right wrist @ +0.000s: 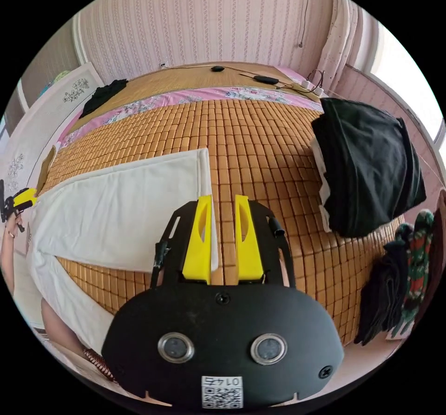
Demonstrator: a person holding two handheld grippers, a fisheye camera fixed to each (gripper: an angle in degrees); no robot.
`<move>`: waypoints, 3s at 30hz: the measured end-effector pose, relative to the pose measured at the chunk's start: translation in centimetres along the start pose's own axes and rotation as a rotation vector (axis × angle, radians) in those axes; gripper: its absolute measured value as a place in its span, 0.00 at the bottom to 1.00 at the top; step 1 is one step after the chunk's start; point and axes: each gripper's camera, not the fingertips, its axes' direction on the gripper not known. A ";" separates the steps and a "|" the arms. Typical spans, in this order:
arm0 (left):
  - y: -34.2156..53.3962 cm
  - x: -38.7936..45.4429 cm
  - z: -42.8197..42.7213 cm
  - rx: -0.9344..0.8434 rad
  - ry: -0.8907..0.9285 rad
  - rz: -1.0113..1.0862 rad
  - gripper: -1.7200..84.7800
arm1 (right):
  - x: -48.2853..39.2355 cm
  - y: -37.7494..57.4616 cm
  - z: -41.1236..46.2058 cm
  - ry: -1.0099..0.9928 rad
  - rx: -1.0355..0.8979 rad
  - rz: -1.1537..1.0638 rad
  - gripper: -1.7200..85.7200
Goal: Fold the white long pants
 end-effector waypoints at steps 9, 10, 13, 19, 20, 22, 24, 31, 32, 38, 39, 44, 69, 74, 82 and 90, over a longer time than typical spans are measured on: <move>12.2 13.6 -2.2 -0.039 0.290 0.115 0.13 | 4.3 17.5 -7.6 -0.151 -0.182 0.039 0.13; 13.0 15.5 -1.9 -0.031 0.357 0.118 0.13 | 4.7 18.3 -7.8 -0.163 -0.195 0.045 0.13; 13.1 19.5 -1.2 -0.030 0.436 0.148 0.13 | 6.7 21.8 -8.1 -0.175 -0.215 0.095 0.15; 10.3 26.2 -0.4 0.032 0.488 0.274 0.15 | 9.9 25.6 -8.6 -0.414 -0.226 0.108 0.07; 9.8 27.5 -0.2 0.032 0.498 0.306 0.15 | 10.4 26.2 -9.7 -0.479 -0.183 0.090 0.06; 9.3 29.6 -0.6 0.059 0.517 0.365 0.15 | 11.1 26.9 -11.7 -0.605 -0.116 0.082 0.05; 8.7 32.0 -1.7 0.109 0.513 0.441 0.15 | 10.9 27.6 -15.5 -0.680 -0.018 0.016 0.04; 7.0 39.7 -5.0 0.250 0.444 0.620 0.15 | 7.6 29.5 -22.8 -0.724 0.129 -0.252 0.04; 7.4 40.5 -5.5 0.268 0.437 0.676 0.09 | 7.5 30.0 -23.4 -0.701 0.161 -0.261 0.05; 8.8 40.3 -7.7 0.231 0.376 0.706 0.03 | 12.7 33.8 -23.6 -0.667 0.262 -0.169 0.12; 9.0 40.1 -8.0 0.231 0.378 0.701 0.03 | 13.7 34.6 -23.0 -0.648 0.239 -0.154 0.16; 10.9 39.7 -10.5 0.243 0.363 0.653 0.03 | 14.3 37.4 -20.2 -0.550 0.164 -0.177 0.26; -2.4 39.4 2.2 0.127 0.355 0.309 0.09 | 17.5 36.2 -10.5 -0.330 -0.275 0.121 0.10; 3.8 35.6 4.8 -0.082 0.193 0.428 0.09 | 16.5 33.7 -12.1 -0.043 -0.196 0.105 0.10; 6.4 34.4 10.0 -0.240 0.115 0.442 0.14 | 12.9 25.7 -7.2 -0.159 -0.084 -0.061 0.17; 4.3 33.6 12.1 -0.322 0.176 0.507 0.08 | 15.5 25.7 -8.4 -0.402 -0.034 0.000 0.07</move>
